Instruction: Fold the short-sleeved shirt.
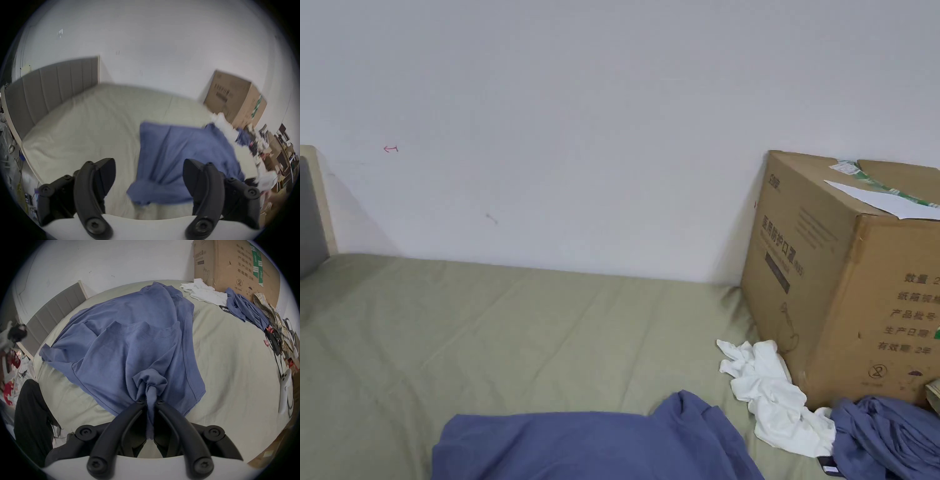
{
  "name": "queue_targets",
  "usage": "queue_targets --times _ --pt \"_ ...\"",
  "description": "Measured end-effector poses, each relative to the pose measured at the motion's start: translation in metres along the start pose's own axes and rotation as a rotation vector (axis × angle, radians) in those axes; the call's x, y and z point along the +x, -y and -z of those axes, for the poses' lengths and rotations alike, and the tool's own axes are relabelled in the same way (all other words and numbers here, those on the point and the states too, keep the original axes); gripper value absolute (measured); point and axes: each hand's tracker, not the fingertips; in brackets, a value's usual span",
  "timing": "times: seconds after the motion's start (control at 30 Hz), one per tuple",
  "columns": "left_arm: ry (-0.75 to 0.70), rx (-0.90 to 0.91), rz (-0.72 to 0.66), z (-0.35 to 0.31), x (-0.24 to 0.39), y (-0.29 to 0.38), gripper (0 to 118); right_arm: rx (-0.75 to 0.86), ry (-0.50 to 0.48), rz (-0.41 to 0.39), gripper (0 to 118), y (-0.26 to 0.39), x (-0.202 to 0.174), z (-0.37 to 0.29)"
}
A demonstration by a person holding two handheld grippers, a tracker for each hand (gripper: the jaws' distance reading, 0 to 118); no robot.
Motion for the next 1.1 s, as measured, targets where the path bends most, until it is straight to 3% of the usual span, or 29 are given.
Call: queue_targets --times 0.1,0.17,0.27,0.3,0.33,0.37,0.4,0.43,0.47,0.63,0.73,0.77,0.8,0.83,0.87,0.9,0.93,1.0,1.1 --pt "0.036 0.148 0.041 -0.034 0.022 -0.032 110 0.004 0.013 0.021 7 0.002 -0.001 0.002" --pt "0.036 0.201 0.044 -0.05 0.037 -0.045 110 0.016 0.046 -0.027 10 0.004 -0.006 0.002" --pt "0.042 0.208 0.039 -0.064 0.055 -0.054 110 0.013 0.054 -0.029 24 0.004 -0.008 -0.001" --pt "0.057 0.207 0.038 -0.069 0.059 -0.056 109 -0.003 0.046 0.001 34 0.0 -0.008 -0.005" --pt "0.076 0.22 0.048 -0.075 0.064 -0.055 103 -0.025 0.05 0.05 43 -0.004 -0.006 -0.009" --pt "0.096 0.256 0.07 -0.08 0.069 -0.054 90 -0.051 0.029 0.084 56 -0.012 -0.003 -0.015" --pt "0.091 0.268 0.099 -0.081 0.073 -0.054 55 -0.05 0.006 0.119 67 -0.018 -0.001 -0.021" --pt "0.047 0.255 0.124 -0.08 0.078 -0.053 22 -0.006 0.008 0.143 72 -0.024 0.002 -0.031" --pt "0.019 0.225 0.142 -0.079 0.081 -0.053 7 0.053 0.006 0.14 73 -0.03 0.0 -0.046" --pt "0.117 0.169 0.026 -0.076 0.074 -0.047 7 0.481 0.085 -0.015 72 -0.067 -0.036 -0.15" --pt "0.08 0.169 0.071 -0.079 0.071 -0.044 7 0.628 0.082 -0.141 64 -0.083 -0.062 -0.201" --pt "0.074 0.172 0.082 -0.079 0.07 -0.043 7 0.655 0.083 -0.176 56 -0.087 -0.068 -0.211" --pt "0.065 0.17 0.092 -0.079 0.069 -0.042 8 0.674 0.097 -0.191 23 -0.09 -0.074 -0.219" --pt "0.057 0.157 0.105 -0.076 0.066 -0.041 18 0.705 0.119 -0.198 6 -0.096 -0.093 -0.231" --pt "0.072 0.1 0.125 -0.071 0.063 -0.041 55 0.716 0.067 -0.178 6 -0.097 -0.097 -0.236" --pt "0.102 0.022 0.137 -0.064 0.058 -0.04 105 0.715 0.008 -0.168 5 -0.099 -0.099 -0.24" --pt "0.138 -0.014 0.127 -0.059 0.052 -0.035 115 0.723 -0.019 -0.161 5 -0.099 -0.103 -0.243" --pt "0.131 -0.025 0.065 -0.044 0.038 -0.022 115 0.724 0.0 -0.169 5 -0.096 -0.112 -0.244" --pt "0.038 -0.18 0.019 -0.008 0.015 -0.001 115 0.714 -0.016 -0.195 5 -0.088 -0.123 -0.244"
